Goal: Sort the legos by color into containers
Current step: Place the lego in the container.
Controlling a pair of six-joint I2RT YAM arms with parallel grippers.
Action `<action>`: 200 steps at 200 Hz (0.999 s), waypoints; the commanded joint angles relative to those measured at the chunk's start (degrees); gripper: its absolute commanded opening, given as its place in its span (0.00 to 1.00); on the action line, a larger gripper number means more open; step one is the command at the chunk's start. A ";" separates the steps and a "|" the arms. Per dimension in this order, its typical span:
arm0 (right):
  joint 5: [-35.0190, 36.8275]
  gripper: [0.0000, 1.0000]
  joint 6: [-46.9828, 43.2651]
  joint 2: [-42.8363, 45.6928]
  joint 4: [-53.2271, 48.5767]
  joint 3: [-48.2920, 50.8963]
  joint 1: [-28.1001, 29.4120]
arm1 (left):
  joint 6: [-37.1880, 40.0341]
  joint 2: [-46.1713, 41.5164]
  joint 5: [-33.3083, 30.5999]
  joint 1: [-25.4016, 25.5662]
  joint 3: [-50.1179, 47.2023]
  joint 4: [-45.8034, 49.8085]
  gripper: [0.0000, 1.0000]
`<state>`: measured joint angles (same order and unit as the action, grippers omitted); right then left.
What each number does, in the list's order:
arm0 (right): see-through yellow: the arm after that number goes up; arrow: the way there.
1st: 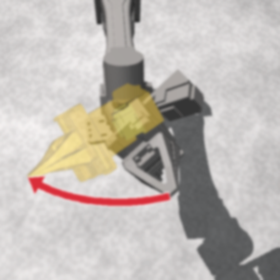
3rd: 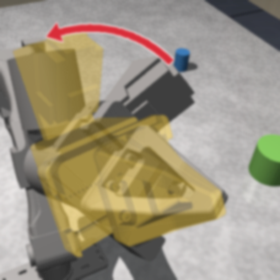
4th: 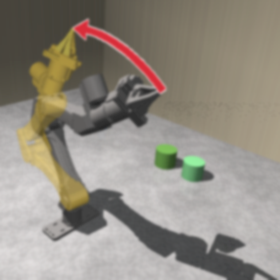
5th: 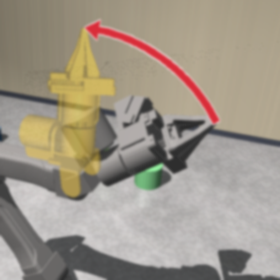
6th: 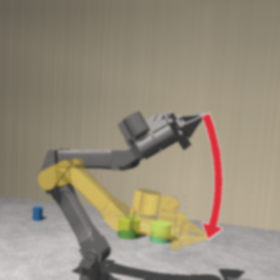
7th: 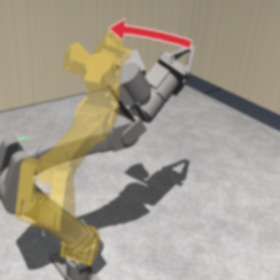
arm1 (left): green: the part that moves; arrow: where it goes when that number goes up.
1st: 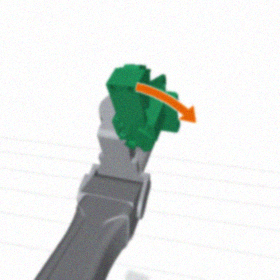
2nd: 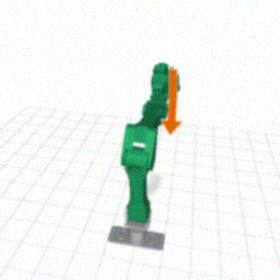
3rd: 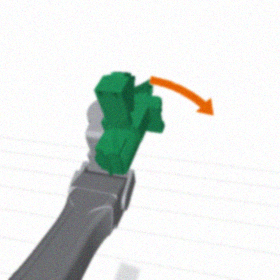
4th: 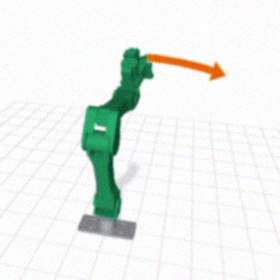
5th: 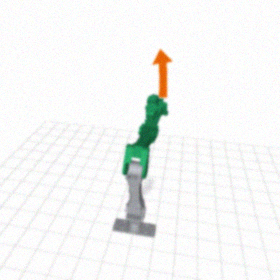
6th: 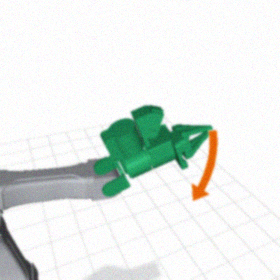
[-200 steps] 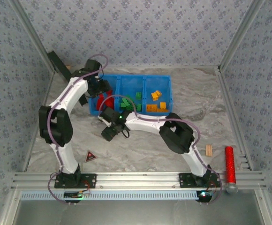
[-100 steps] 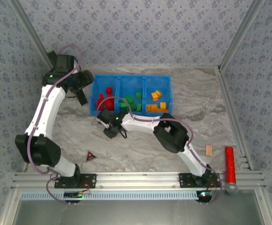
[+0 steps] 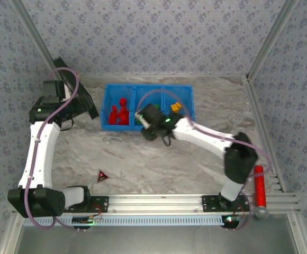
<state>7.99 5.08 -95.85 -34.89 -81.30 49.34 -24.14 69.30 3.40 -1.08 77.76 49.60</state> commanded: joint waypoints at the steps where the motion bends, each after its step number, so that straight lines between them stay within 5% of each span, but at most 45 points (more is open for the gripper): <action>1: 3.68 0.30 -0.81 3.75 -0.25 2.78 -5.48 | 4.00 -1.62 1.88 -0.49 -1.73 -3.58 0.86; 50: 3.49 0.30 -4.11 -2.17 8.09 1.79 -16.56 | 5.28 -5.30 1.41 -0.45 -5.08 -5.58 0.90; 114: 0.40 0.34 -5.61 -15.99 9.67 -5.51 -22.48 | 5.87 -8.46 4.34 -0.44 -6.80 -2.27 0.93; 174: -1.55 0.65 -6.26 -12.69 11.26 -3.25 -23.60 | 5.31 -10.51 -2.19 -0.49 -10.64 -3.36 1.00; 200: -2.06 0.70 -6.79 -7.47 10.66 -1.54 -23.37 | 5.40 -9.13 -5.57 -0.42 -11.22 -5.62 1.00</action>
<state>7.20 -0.95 -110.26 -24.18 -84.01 25.85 -19.09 59.68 2.44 -1.23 67.05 46.44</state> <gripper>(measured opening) 0.686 0.997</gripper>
